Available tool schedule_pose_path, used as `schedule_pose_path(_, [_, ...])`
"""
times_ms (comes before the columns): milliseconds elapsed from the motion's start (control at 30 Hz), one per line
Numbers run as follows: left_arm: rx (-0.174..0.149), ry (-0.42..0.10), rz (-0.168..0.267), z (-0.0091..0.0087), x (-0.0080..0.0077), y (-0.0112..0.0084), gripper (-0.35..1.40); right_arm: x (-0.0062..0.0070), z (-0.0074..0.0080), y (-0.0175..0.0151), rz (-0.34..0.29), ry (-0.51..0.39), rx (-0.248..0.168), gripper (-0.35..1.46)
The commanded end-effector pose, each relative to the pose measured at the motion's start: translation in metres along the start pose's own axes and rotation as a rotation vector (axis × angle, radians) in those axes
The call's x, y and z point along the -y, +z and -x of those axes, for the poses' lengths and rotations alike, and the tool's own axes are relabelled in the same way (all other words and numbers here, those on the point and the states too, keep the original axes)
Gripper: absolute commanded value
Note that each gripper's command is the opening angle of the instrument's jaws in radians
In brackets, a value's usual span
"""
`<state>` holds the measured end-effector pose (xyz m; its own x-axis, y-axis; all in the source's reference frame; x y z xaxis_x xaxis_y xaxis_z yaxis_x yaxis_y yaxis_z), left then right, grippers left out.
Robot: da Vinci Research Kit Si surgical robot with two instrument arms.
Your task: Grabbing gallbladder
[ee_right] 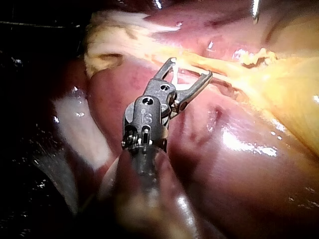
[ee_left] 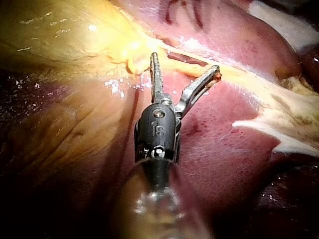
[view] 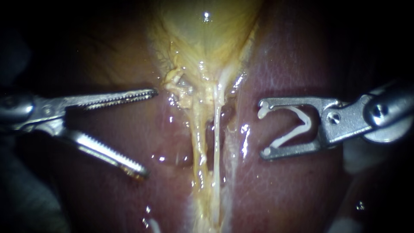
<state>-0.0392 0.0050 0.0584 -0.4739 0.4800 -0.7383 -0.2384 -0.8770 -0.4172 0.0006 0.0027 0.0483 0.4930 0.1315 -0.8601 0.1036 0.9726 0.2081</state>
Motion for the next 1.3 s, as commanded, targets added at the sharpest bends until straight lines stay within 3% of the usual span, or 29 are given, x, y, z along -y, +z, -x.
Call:
schedule_pose_path(33, [0.000,0.000,0.001,0.0000,0.0000,0.0000,1.07,0.0000,0.0000,0.0000,0.000,0.000,0.000,0.50])
schedule_pose_path(200, [0.000,-0.001,0.001,-0.0002,0.0005,0.0002,1.05,0.0000,0.0000,0.0000,0.000,0.000,0.000,0.50])
schedule_pose_path(500, [0.000,-0.005,-0.005,-0.0002,0.0031,0.0023,1.02,-0.0002,0.0002,0.0000,0.000,0.000,0.000,0.50])
schedule_pose_path(667, [-0.001,-0.064,-0.007,0.0001,0.0048,0.0034,0.85,-0.0001,0.0001,0.0000,0.000,0.000,0.000,0.50])
schedule_pose_path(900, [0.025,-0.131,-0.017,0.0015,0.0068,0.0048,0.68,-0.0002,0.0001,0.0000,0.001,0.000,0.001,0.50])
schedule_pose_path(1300, [0.074,-0.134,-0.038,0.0036,0.0092,0.0070,0.66,-0.0002,0.0001,0.0000,0.001,0.000,0.001,0.50])
